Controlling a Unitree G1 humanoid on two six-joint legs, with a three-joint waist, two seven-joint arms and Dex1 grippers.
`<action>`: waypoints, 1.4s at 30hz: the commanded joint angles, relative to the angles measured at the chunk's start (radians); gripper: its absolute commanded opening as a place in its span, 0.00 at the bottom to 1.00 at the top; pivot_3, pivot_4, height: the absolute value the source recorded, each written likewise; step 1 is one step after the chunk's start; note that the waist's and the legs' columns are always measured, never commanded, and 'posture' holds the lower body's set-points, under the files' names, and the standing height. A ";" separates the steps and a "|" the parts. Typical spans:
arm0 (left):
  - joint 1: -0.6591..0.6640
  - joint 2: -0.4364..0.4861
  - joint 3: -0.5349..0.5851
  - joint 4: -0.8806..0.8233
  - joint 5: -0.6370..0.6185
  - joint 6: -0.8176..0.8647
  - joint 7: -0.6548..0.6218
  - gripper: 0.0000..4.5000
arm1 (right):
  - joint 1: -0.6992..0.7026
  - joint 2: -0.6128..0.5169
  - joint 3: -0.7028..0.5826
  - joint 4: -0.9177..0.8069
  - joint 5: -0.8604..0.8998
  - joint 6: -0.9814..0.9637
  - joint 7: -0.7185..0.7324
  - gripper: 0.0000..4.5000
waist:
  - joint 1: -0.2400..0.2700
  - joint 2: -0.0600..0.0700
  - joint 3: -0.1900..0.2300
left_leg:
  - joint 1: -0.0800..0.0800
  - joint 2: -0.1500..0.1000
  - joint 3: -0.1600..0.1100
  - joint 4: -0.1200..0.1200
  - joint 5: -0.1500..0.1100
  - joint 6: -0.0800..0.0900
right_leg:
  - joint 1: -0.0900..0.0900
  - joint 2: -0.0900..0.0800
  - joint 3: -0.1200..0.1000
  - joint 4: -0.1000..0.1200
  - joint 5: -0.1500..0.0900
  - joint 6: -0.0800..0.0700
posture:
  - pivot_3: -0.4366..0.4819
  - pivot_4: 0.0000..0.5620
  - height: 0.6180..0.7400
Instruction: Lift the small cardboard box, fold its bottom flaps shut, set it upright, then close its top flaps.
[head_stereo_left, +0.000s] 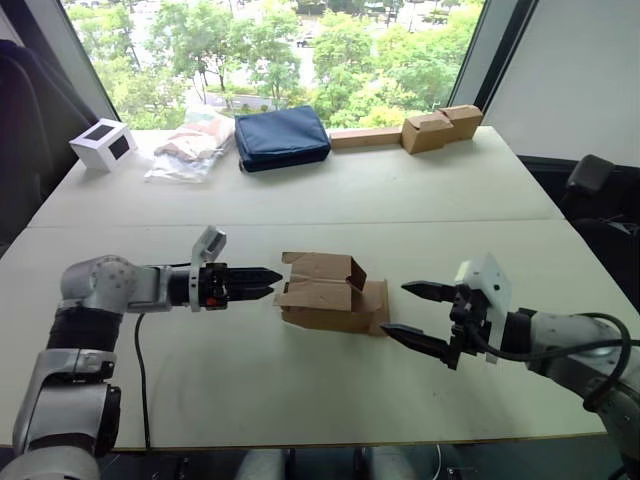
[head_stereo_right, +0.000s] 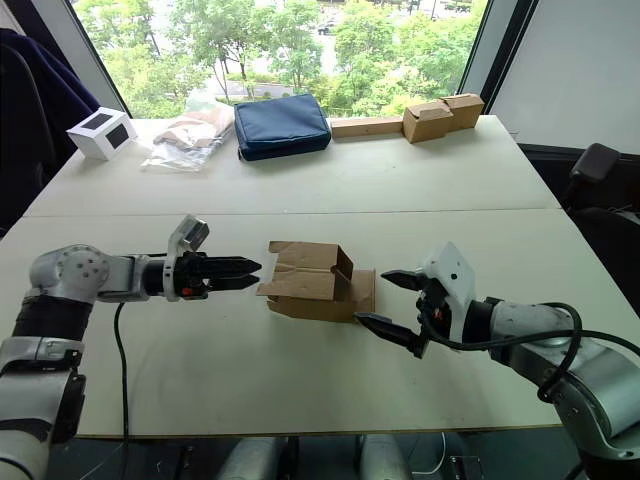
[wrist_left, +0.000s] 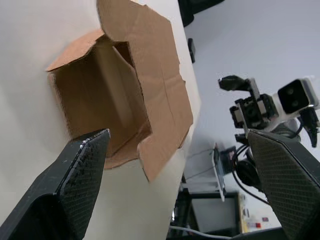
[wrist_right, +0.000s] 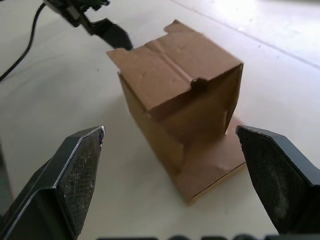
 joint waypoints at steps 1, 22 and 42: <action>-0.073 -0.019 -0.056 0.070 0.060 -0.034 -0.101 1.00 | 0.009 -0.012 -0.059 -0.076 0.062 0.022 -0.040 0.99 | -0.002 0.000 0.000 | 0.000 0.000 0.000 0.000 0.000 0.000 | 0.000 0.000 0.000 0.000 0.000 0.000 | 0.48 0.27 1.00; -0.300 -0.245 -0.202 0.476 0.401 -0.281 -0.427 1.00 | 0.083 -0.112 -0.067 -0.209 0.162 0.101 -0.180 0.99 | 0.002 -0.002 0.001 | -0.001 0.000 0.000 0.001 -0.001 0.002 | 0.000 0.003 -0.001 0.000 0.000 0.001 | 0.48 0.27 1.00; -0.296 -0.245 -0.107 0.428 0.449 -0.311 -0.445 0.01 | 0.129 -0.083 -0.082 -0.167 0.193 0.021 -0.188 1.00 | 0.001 -0.003 0.002 | -0.001 0.002 0.000 0.009 -0.003 0.006 | 0.002 0.006 -0.001 0.002 0.000 0.001 | 0.48 0.27 1.00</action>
